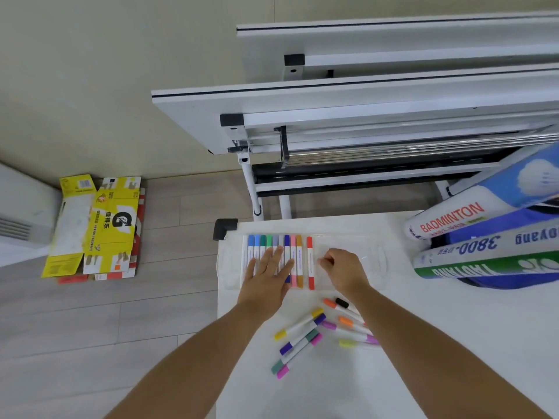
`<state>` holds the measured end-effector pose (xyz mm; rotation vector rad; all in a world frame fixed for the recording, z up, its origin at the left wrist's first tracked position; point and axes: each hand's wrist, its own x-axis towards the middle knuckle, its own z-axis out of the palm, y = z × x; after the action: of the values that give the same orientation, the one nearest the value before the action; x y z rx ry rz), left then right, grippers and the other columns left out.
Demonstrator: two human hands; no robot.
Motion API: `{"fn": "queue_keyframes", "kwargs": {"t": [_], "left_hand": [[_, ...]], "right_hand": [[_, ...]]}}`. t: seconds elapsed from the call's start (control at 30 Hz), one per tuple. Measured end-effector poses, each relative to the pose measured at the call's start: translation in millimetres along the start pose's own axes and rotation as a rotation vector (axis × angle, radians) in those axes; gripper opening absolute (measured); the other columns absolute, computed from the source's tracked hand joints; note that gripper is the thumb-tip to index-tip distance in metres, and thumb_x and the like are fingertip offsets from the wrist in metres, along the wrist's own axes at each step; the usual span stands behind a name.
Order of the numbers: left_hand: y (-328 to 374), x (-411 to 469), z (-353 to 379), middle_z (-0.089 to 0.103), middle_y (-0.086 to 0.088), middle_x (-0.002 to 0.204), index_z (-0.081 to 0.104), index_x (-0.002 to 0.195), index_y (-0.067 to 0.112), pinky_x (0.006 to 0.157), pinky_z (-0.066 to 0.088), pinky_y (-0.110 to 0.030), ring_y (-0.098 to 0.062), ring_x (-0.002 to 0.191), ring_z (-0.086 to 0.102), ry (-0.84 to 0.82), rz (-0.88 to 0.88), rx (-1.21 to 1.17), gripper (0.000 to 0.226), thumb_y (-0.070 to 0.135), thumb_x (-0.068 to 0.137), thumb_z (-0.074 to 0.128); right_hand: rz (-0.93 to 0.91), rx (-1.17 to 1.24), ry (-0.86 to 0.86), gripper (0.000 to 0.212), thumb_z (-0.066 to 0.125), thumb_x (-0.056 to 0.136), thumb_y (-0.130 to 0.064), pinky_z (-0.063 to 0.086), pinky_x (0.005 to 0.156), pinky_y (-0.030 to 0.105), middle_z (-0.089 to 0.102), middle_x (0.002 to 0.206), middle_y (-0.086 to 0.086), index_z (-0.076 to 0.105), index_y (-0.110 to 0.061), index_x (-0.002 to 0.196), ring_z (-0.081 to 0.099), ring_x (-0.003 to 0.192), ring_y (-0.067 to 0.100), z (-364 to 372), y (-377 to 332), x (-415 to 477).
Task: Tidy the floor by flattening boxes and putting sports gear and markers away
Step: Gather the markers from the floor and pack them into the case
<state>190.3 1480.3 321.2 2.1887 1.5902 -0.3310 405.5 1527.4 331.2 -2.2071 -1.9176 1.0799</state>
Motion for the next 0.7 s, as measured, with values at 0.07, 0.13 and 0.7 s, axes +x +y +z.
{"fn": "queue_keyframes", "kwargs": {"t": [0.07,0.13,0.7], "left_hand": [[3,2,-5,-0.01,-0.003,0.166,0.008,0.158,0.033,0.121,-0.002,-0.046,-0.028,0.151,-0.014,0.003,0.005,0.009,0.055,0.044,0.107,0.026],[8,6,-11,-0.014,-0.005,0.165,0.005,0.158,0.034,0.121,-0.001,-0.048,-0.03,0.15,-0.017,-0.003,0.007,0.015,0.056,0.043,0.107,0.027],[17,18,-7,-0.03,-0.002,0.16,-0.012,0.155,0.039,0.117,-0.01,-0.052,-0.028,0.143,-0.033,-0.067,-0.008,0.057,0.06,0.05,0.105,0.02]], "right_hand": [[-0.071,-0.054,-0.037,0.021,0.054,0.095,-0.03,0.052,0.071,0.03,0.06,0.079,-0.004,0.06,-0.018,0.08,0.058,0.073,0.014,-11,19,-16],[-0.112,-0.135,-0.063,0.018,0.051,0.096,-0.029,0.051,0.075,0.033,0.059,0.088,-0.004,0.063,-0.017,0.088,0.059,0.08,0.018,-21,41,-35],[-0.133,-0.43,-0.165,0.022,0.047,0.093,-0.029,0.048,0.072,0.034,0.057,0.104,0.003,0.057,-0.015,0.106,0.06,0.091,0.025,-10,77,-81]]}}
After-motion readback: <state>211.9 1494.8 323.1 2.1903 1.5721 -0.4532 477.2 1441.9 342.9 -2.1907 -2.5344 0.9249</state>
